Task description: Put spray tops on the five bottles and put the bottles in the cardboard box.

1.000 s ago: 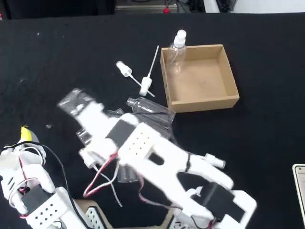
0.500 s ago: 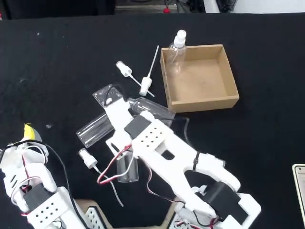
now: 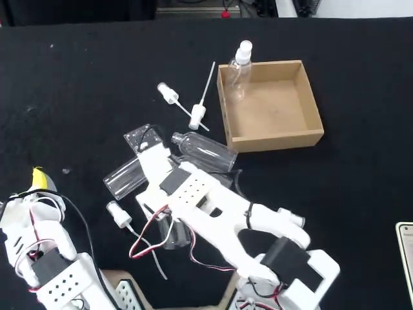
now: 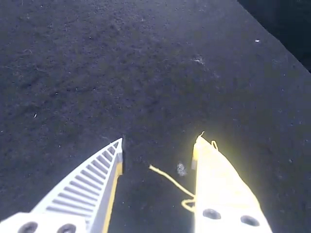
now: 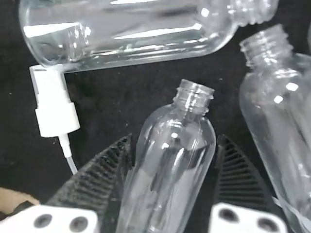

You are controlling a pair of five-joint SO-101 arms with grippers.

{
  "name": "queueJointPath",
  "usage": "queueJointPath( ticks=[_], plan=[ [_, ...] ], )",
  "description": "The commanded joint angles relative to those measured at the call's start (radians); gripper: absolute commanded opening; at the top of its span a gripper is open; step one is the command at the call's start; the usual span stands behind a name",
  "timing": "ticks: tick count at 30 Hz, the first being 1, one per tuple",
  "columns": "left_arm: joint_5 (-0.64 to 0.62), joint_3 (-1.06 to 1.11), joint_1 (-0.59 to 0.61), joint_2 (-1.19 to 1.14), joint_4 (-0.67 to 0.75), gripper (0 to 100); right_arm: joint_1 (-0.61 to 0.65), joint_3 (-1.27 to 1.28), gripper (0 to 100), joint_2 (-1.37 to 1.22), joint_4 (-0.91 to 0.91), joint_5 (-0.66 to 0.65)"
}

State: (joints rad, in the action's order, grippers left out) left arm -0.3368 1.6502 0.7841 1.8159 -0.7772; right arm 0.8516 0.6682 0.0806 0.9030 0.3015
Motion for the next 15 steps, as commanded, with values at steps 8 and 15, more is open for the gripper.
queueJointPath(
  ticks=[8, 15],
  plan=[
    [0.011, -0.012, -0.01, 0.008, 0.021, 23, -0.072, -0.15, 16.5, -0.07, 0.235, -0.187],
    [0.011, -0.012, -0.01, 0.008, 0.021, 23, -0.123, -0.286, 17.6, 0.131, 0.537, -0.39]
  ],
)
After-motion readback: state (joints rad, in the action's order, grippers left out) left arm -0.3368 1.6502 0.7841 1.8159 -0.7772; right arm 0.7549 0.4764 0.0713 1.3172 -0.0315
